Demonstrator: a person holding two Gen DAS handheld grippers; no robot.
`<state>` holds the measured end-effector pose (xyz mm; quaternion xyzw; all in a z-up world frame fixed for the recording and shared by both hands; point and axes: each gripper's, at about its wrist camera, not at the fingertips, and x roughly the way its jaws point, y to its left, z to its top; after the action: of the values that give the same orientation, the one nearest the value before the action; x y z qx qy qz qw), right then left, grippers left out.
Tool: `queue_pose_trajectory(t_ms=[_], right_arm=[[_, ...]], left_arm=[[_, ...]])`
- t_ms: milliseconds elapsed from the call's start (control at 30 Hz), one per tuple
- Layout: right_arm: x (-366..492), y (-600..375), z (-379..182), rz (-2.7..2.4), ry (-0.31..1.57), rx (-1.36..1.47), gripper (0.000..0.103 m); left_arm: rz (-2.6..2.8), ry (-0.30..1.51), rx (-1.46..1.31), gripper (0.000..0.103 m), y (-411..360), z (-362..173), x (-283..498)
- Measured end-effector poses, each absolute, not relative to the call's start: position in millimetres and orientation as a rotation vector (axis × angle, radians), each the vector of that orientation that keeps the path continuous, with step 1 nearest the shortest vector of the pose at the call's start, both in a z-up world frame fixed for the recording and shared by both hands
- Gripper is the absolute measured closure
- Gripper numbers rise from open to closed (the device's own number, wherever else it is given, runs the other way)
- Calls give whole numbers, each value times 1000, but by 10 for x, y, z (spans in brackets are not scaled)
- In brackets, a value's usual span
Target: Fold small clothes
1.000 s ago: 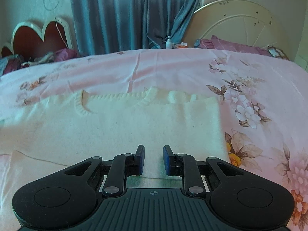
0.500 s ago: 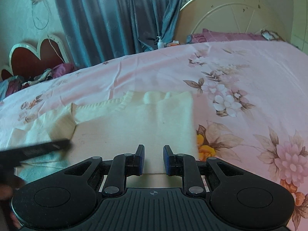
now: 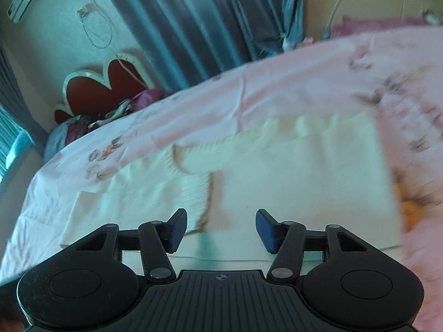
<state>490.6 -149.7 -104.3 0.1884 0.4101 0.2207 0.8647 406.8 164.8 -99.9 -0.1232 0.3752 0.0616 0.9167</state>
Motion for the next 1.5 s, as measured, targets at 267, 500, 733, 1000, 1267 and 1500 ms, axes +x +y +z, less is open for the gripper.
queue_pose_trajectory(t_ms=[267,500,733,1000,1267,1500], right_arm=[[5158,-1156,-1132,503,903,339,98],[5088,-1514,-789,375,729,285,100],[4980,-2046,-969,288,778,255,100],[4910,-2236,-941,223,761,248,100],[4778,-2367,-891,218,750,231,100],[4708,-2425,-976,202,770,246,100]], left_arm=[[120,798,-352,54,1886,-1155,4222],[146,795,-262,57,1760,-1170,4288],[100,795,-162,71,1649,-1178,4319],[47,808,-162,87,1668,-1162,4329],[36,813,-177,88,1697,-1171,4331],[32,821,-172,88,1691,-1166,4341]])
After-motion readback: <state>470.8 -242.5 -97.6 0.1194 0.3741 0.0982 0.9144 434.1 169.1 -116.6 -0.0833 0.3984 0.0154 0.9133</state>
